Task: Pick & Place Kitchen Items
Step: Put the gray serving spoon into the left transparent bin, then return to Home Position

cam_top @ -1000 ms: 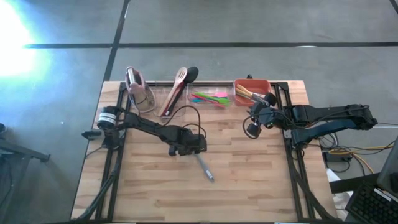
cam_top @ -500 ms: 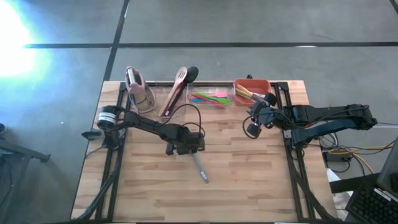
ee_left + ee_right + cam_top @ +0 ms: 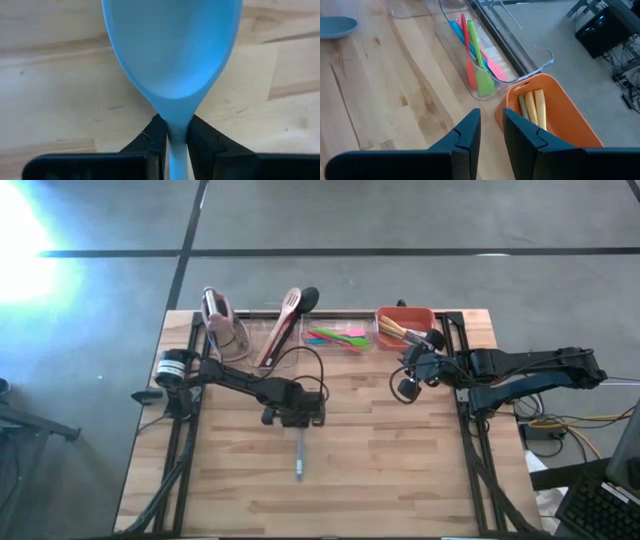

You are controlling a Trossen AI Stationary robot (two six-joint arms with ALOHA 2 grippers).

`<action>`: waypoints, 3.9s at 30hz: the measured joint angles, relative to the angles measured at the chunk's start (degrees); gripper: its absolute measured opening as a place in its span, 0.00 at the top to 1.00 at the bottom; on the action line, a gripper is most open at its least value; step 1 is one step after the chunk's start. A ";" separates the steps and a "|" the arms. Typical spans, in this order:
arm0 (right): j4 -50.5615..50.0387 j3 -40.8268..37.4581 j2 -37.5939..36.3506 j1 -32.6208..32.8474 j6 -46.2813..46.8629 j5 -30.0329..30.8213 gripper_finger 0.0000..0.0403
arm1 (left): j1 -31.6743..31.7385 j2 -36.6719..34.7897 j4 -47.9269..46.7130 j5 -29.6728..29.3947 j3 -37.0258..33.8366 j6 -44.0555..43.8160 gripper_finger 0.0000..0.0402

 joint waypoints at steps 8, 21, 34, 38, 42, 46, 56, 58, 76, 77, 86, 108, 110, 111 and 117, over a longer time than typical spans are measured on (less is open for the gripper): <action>0.00 0.00 0.00 0.00 0.00 0.00 0.79 | 0.00 -0.22 0.47 0.48 0.22 11.07 0.87; 0.17 0.00 0.00 -0.07 -0.01 0.06 0.82 | -0.25 -9.51 -0.18 -5.18 1.53 34.98 0.87; 0.28 0.00 0.00 -0.04 -0.02 0.11 0.80 | -0.02 -24.54 -1.83 -12.94 2.59 43.89 0.87; 0.33 0.00 0.00 -0.04 -0.21 0.11 0.79 | 1.27 -30.15 -3.03 -17.46 2.92 48.80 0.87; 1.19 0.00 0.02 -0.04 -0.22 0.13 0.79 | 4.96 -34.33 -5.19 -22.73 2.92 54.33 0.87; 2.71 0.00 0.02 -0.04 -0.48 0.09 0.81 | 11.03 -37.42 -4.86 -24.30 3.64 61.10 0.87; 3.31 0.00 0.02 -0.04 -0.39 0.07 0.82 | 27.24 -37.21 -4.77 -24.02 9.36 77.72 0.87; 3.32 0.00 0.02 -0.04 -0.41 0.07 0.81 | 30.09 -37.18 -4.04 -24.02 9.48 79.76 0.87; 5.27 0.00 0.02 -0.04 1.51 0.09 0.82 | 40.19 -23.45 -0.92 -17.82 9.46 78.52 0.87; 5.27 0.00 0.02 -0.04 2.10 0.09 0.82 | 40.17 -22.85 -0.78 -17.41 9.46 78.33 0.87; 5.26 0.00 0.02 0.02 5.00 0.09 0.81 | 40.24 -18.57 -1.10 -16.44 8.39 75.79 0.87; 5.11 0.00 0.02 0.00 4.98 0.04 0.80 | 41.37 -17.25 -0.16 -16.50 8.74 80.58 0.55; 5.11 0.00 0.02 -0.04 4.98 0.04 0.79 | 41.32 -18.01 -0.49 -16.06 9.09 81.28 0.52; 5.11 0.00 0.02 -0.04 4.98 0.04 0.79 | 41.31 -18.57 -0.78 -15.68 9.42 81.32 0.51; 5.16 0.00 0.02 -0.02 4.98 0.04 0.80 | 41.12 -22.60 -7.17 -10.91 14.63 77.98 0.50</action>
